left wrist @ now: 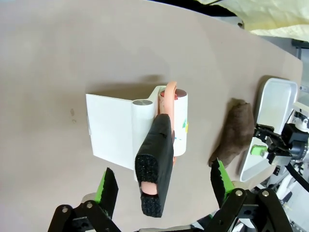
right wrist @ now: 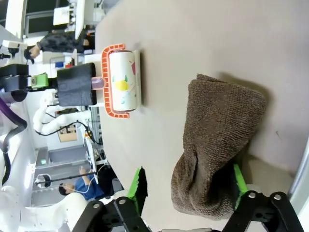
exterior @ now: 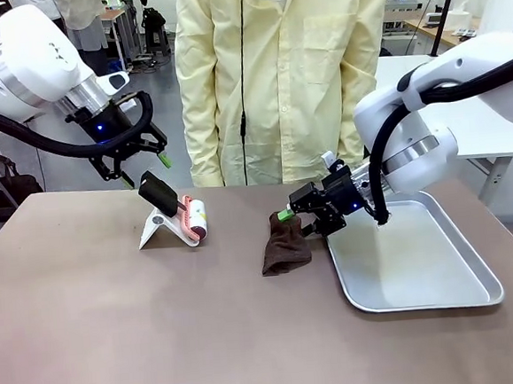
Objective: Clean the surface of the table.
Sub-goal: Return the Lint Roller and towel to their original positions.
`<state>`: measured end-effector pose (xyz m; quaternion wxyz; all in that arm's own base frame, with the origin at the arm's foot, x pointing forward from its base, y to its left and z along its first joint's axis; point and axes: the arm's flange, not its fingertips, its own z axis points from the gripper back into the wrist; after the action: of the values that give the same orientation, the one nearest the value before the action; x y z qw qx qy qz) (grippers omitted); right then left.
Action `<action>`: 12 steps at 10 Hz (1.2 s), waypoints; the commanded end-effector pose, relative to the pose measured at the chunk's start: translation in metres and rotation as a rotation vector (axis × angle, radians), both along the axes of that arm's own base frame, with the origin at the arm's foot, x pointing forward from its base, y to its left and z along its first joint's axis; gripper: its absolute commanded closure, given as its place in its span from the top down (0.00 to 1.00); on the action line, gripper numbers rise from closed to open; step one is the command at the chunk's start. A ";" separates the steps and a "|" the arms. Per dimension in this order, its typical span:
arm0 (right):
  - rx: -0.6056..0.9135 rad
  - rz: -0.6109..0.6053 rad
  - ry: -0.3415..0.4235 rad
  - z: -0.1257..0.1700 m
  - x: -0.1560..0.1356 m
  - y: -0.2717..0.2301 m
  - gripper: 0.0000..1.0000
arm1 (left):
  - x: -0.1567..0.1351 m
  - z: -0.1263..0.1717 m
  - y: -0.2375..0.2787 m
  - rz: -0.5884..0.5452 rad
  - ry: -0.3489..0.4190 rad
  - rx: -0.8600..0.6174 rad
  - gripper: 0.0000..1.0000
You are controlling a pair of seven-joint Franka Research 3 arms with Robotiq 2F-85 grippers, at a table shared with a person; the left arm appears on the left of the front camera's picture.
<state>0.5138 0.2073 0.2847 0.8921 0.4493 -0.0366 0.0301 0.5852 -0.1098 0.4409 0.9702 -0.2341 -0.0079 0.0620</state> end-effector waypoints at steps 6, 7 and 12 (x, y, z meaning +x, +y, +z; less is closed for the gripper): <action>-0.181 0.028 -0.042 0.059 -0.005 -0.004 1.00 | -0.046 0.041 0.040 -0.028 -0.076 -0.146 1.00; -0.188 0.014 -0.031 0.078 -0.012 -0.011 1.00 | -0.061 0.048 0.056 -0.042 -0.101 -0.198 1.00; 0.121 -0.141 -0.033 0.128 -0.101 -0.096 1.00 | -0.148 0.025 0.153 -0.001 -0.213 -0.621 1.00</action>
<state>0.4403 0.1313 0.4169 0.8859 0.4590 -0.0652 -0.0158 0.4499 0.0347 0.4851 0.8735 -0.4772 -0.0862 0.0421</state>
